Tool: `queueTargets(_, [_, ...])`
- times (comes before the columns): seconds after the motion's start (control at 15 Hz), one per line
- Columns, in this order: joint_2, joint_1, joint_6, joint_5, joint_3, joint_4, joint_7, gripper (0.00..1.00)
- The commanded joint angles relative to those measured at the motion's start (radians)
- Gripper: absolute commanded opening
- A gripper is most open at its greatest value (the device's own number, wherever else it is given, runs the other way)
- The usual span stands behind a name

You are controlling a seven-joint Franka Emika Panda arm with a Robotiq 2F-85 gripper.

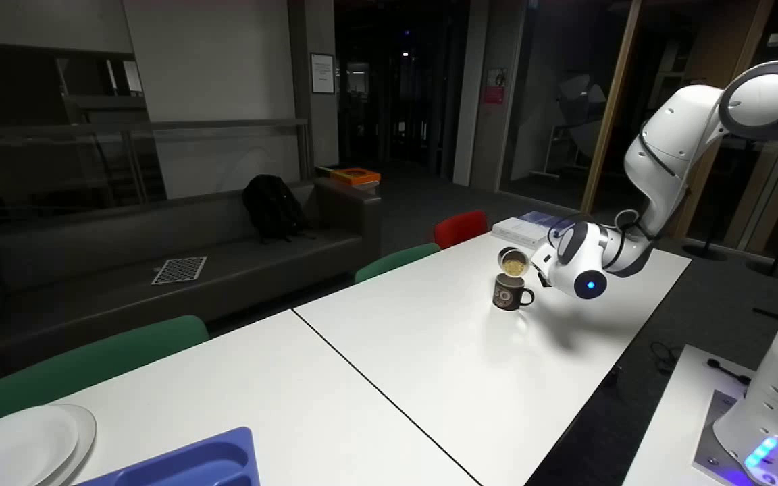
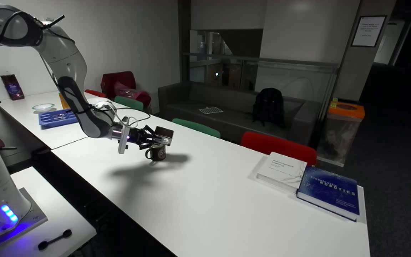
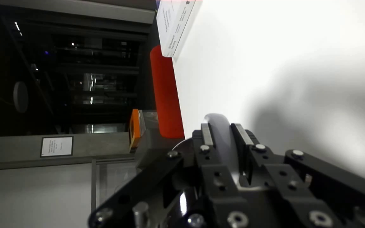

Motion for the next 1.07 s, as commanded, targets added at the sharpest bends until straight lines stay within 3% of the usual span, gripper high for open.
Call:
queueTargets(0.0, [-0.01, -0.019, -0.029, -0.001, 0.021, 0.002, 0.004, 0.05])
queueTargets(1.0, [-0.059, -0.022, -0.035, -0.004, 0.011, 0.008, -0.02, 0.05])
